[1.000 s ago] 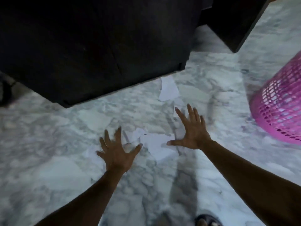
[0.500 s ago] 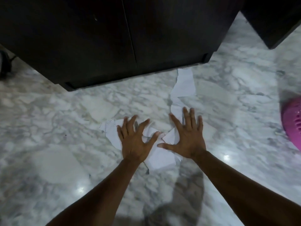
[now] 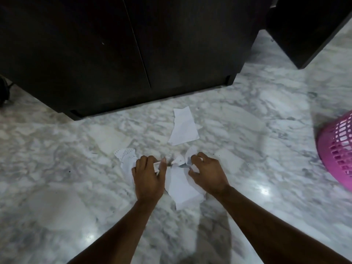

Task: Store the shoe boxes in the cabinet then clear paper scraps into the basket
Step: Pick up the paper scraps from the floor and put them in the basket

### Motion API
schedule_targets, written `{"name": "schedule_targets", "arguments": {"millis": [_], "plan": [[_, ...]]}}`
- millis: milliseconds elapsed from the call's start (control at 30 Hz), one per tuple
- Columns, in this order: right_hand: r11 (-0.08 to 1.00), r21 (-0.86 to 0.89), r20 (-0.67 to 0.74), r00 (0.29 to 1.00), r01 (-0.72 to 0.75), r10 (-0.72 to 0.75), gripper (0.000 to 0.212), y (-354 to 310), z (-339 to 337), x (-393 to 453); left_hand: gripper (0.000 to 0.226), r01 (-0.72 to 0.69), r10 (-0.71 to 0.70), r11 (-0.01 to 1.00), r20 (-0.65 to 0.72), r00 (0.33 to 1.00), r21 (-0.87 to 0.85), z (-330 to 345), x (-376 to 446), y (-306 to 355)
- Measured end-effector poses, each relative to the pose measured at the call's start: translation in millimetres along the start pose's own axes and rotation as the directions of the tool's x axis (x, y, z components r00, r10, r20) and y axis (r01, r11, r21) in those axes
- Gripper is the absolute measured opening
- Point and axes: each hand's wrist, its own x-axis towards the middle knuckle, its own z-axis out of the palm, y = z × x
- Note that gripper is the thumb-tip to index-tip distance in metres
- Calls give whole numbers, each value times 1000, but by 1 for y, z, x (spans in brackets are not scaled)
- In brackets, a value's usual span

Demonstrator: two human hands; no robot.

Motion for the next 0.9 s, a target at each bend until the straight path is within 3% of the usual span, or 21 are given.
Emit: {"name": "schedule_targets", "arguments": {"millis": [100,167,333,433,500,700,900], "plan": [[961,153,31,974,-228,226,38,-1,-27,11,31,15,-16,996,-7,1000,-87,-2,0,2],[937,190,94,956,-292,278,47,-3,-39,31,34,10,-11,994,-11,1000,-106,-3,0,4],[922,92,303,892,-377,334,90,-3,-35,88,43,117,-120,988,-17,993,-103,-6,10,11],[900,-60,421,807,-432,415,98,7,-21,111,44,139,-139,988,4,990,-62,-9,19,19],[899,-174,441,784,-402,436,93,9,-17,114,43,119,-119,992,13,993,-36,-9,27,22],[926,-166,180,912,-340,367,31,1,-7,89,28,111,-110,993,51,993,-29,-10,43,24],[939,-78,44,940,-334,338,32,7,3,74,41,49,-40,983,53,998,-176,-11,39,27]]}}
